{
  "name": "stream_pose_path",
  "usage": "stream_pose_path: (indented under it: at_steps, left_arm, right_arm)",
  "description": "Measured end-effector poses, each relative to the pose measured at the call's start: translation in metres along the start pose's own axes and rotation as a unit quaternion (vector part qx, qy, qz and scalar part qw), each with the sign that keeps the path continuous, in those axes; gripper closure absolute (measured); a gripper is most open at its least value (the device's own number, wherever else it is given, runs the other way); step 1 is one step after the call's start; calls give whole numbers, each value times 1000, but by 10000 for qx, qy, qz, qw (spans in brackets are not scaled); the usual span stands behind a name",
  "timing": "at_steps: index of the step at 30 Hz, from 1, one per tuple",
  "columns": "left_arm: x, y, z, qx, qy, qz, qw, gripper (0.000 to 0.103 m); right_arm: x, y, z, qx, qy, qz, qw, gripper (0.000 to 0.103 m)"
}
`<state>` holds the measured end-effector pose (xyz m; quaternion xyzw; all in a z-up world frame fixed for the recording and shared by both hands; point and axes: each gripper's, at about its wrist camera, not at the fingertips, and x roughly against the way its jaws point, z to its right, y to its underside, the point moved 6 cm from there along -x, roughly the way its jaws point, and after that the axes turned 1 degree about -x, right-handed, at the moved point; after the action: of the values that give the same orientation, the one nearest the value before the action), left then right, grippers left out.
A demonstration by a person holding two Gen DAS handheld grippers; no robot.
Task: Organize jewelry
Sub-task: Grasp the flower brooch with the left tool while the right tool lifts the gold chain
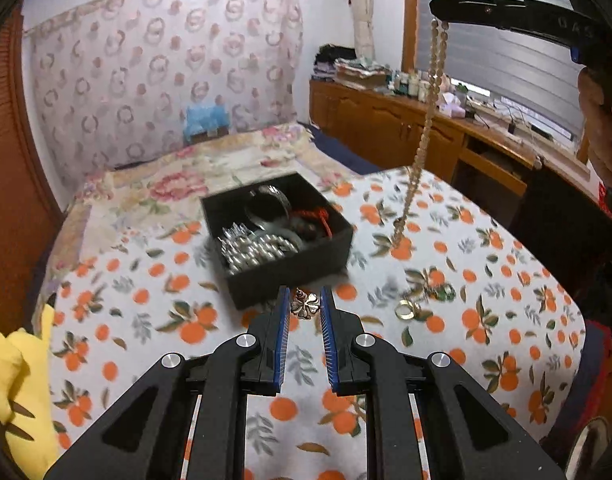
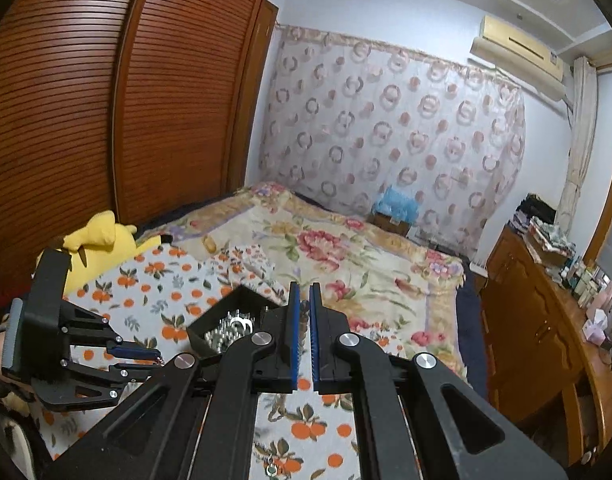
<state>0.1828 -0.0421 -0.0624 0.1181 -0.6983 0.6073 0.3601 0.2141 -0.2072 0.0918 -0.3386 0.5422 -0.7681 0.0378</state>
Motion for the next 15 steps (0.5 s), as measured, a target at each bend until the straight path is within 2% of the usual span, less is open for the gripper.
stream_pose_path:
  at_steps: [9,15]
  left_arm:
    - [9,-23,-21,63,-217,190,9996,89]
    - [6,-29,-29,104,-293,208,9993,89]
  right_arm:
    - [-13,-41,-8,76,-21,160,9998,98]
    - [-28,-53,-13,41,-85,155,9998,98]
